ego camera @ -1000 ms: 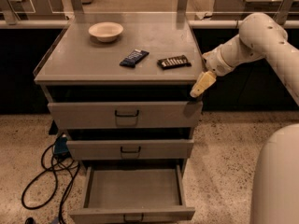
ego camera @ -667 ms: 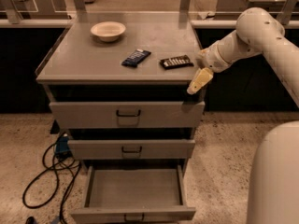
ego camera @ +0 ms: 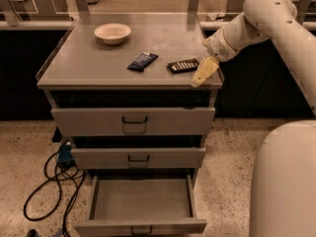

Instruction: Place rxbar chocolate into bottom drawer

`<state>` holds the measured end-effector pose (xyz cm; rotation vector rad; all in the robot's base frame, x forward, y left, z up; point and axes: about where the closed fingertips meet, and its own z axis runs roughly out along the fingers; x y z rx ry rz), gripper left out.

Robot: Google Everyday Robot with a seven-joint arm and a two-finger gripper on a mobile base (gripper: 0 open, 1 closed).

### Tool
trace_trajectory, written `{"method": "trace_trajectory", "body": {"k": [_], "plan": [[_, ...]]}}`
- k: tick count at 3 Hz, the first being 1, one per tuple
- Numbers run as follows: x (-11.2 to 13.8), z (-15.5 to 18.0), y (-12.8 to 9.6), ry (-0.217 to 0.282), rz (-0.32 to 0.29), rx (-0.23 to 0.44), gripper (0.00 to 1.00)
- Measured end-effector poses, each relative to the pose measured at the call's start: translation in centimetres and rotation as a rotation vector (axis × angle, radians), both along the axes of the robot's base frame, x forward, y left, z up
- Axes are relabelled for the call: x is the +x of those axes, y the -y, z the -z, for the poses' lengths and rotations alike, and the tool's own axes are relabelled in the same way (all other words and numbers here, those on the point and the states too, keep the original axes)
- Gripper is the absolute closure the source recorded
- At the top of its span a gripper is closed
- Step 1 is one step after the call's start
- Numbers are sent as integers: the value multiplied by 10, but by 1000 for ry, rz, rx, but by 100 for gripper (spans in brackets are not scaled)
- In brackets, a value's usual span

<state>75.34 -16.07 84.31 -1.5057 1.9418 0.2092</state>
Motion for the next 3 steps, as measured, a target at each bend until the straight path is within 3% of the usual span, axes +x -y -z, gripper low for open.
{"method": "trace_trajectory", "body": {"k": [1, 2, 3], "plan": [[8, 25, -2, -90, 22, 39, 0], [24, 40, 9, -127, 51, 191, 0], [34, 28, 7, -92, 48, 221, 0]]}}
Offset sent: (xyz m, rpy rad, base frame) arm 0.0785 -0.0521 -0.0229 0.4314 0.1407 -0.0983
